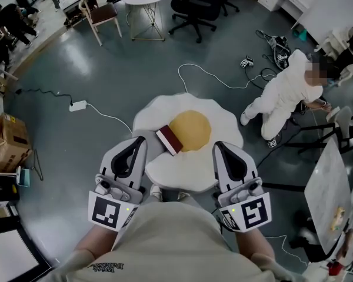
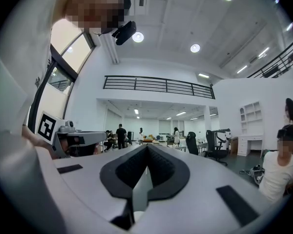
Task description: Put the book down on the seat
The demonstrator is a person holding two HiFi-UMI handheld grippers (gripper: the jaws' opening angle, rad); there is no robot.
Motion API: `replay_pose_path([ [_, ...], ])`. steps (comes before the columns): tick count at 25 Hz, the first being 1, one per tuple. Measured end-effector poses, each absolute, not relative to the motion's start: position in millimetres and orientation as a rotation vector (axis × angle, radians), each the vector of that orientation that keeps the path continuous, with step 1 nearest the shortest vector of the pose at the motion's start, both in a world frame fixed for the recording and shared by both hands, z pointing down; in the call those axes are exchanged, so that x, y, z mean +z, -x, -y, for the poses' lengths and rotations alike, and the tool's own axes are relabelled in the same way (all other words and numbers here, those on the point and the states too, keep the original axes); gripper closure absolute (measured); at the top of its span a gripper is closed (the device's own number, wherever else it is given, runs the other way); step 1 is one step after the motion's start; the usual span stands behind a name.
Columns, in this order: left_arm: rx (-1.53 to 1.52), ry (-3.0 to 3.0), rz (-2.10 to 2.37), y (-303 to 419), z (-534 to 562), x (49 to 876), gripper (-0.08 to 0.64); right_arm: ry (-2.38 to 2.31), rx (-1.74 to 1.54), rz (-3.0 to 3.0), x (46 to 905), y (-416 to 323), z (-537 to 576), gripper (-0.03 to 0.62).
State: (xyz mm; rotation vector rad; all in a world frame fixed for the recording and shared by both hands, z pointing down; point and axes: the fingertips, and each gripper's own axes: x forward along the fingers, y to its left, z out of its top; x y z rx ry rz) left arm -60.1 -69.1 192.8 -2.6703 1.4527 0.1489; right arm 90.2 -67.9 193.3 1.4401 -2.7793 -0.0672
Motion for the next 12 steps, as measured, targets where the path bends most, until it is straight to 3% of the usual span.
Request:
replay_pose_path([
  [12,0.133,2.674,-1.457,60.4,66.8,190.9,0.557,-1.431,-0.045,2.815,193.4,-90.1,65.1,0.594],
])
